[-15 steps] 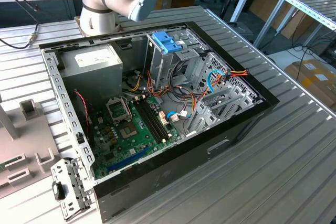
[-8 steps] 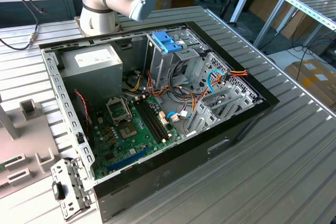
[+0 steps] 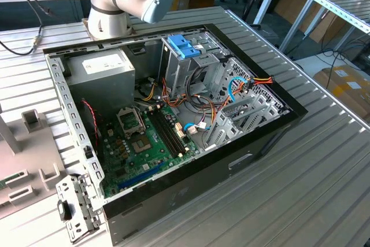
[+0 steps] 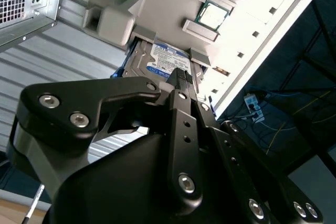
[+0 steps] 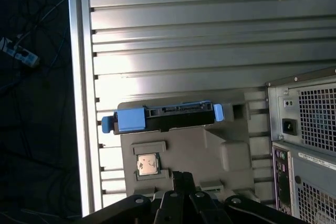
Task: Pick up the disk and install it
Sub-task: 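Reach for the disk, then pick up the disk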
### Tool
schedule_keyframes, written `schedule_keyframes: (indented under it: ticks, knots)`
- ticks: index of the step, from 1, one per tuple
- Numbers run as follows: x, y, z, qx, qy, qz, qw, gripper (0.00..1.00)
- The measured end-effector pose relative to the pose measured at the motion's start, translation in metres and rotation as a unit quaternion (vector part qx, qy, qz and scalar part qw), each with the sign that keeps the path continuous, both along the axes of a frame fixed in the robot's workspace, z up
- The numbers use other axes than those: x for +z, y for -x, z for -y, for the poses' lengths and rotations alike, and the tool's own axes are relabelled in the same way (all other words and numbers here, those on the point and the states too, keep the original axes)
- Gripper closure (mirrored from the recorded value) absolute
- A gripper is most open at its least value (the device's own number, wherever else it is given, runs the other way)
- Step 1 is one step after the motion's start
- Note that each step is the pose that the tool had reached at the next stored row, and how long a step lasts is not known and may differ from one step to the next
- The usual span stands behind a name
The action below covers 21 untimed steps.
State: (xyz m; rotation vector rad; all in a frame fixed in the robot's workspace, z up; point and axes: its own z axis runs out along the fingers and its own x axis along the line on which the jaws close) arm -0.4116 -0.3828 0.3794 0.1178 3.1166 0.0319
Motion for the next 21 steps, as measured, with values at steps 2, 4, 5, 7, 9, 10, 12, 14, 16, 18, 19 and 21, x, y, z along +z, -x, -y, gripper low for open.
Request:
schedule_keyframes:
  ticks: [2,4,5,7,9,10,12,14,16,18,19,21]
  knots:
    - [0.0,0.0,0.0,0.0,0.0,0.0,1.0,0.89]
    - [0.0,0.0001,0.0,0.0,0.0,0.0,1.0,0.89]
    - [0.0,0.0001,0.0,0.0,0.0,0.0,1.0,0.89]
    - [0.0,0.0002,0.0,0.0,0.0,0.0,1.0,0.89]
    - [0.0,0.0002,0.0,0.0,0.0,0.0,1.0,0.89]
    - [0.0,0.0002,0.0,0.001,0.0,0.0,1.0,0.89]
    - [0.0,0.0002,0.0,0.005,0.0,0.0,0.99999,0.89]
    - [0.0,0.0002,0.0,0.014,0.0,0.0,0.9999,0.89]
    - [0.0,0.0002,0.0,0.023,0.0,0.0,0.99972,0.89]
    - [0.0,0.0002,0.0,0.032,0.0,0.0,0.99948,0.89]
    - [0.0,0.0002,0.0,0.036,0.0,0.0,0.99934,0.89]
    - [0.0,0.0002,0.0,0.045,0.0,0.0,0.99898,0.89]
